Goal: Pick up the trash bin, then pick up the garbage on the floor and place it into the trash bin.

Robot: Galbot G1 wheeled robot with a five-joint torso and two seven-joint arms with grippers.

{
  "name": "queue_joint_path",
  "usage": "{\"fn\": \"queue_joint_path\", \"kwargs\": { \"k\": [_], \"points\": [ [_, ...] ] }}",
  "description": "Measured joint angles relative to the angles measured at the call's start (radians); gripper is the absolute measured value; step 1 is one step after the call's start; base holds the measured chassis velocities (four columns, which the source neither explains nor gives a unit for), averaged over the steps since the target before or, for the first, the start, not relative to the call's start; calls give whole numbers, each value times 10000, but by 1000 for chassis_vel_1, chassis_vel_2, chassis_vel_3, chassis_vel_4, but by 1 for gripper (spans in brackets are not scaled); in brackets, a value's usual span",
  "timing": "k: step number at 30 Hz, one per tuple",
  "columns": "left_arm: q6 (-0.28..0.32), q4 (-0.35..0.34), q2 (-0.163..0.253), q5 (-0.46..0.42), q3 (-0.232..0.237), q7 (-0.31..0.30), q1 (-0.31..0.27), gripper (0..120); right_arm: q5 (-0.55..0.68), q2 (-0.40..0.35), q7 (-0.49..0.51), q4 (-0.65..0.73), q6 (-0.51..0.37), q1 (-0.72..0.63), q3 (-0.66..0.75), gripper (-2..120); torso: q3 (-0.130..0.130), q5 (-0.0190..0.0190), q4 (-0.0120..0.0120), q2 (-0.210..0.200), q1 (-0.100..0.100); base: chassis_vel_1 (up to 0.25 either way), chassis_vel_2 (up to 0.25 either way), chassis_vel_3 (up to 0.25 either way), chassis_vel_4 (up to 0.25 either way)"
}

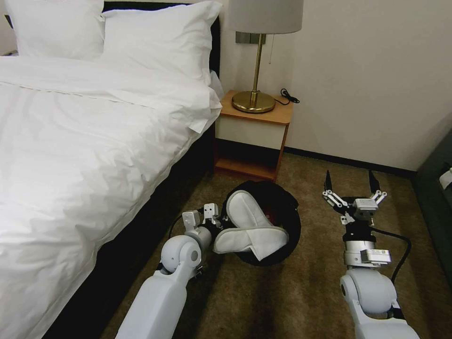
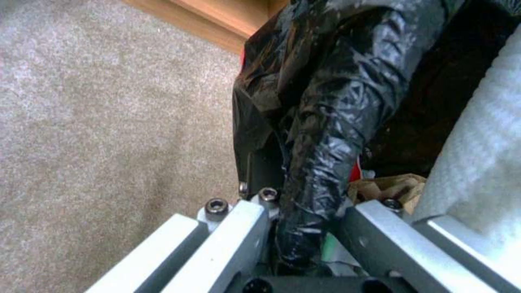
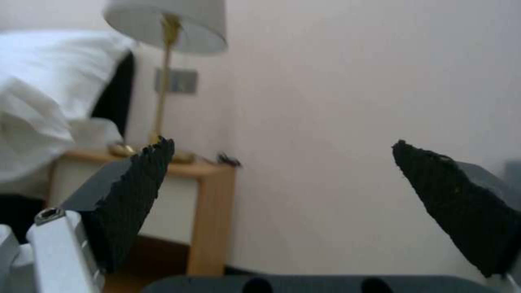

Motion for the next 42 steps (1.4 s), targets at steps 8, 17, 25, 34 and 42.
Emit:
{"fn": "queue_joint_path", "kwargs": {
  "k": [8,17,25,34,42],
  "points": [
    [-6,-87,-54,-16,2,5,-71,0,118,156,142,-890,58,28,216,100,1,0,1,0,0,0,0,0,0],
    [-9,-88,-161,-28,90,3,-149,0,12,318,145,-1267,234,-27,337,100,0,-1,0,0,0,0,0,0,0],
    [-11,0,-265,-29,174,1,-209,0,-58,386,141,-1317,293,-27,373,100,0,0,0,0,0,0,0,0,0],
    [-15,61,-386,-10,238,-3,-222,0,-62,378,127,-1295,352,-63,446,100,0,0,0,0,0,0,0,0,0],
    [-17,103,-481,15,326,-13,-223,0,-74,399,111,-1263,386,-64,470,100,0,-1,0,0,0,0,0,0,0]
  ]
}}
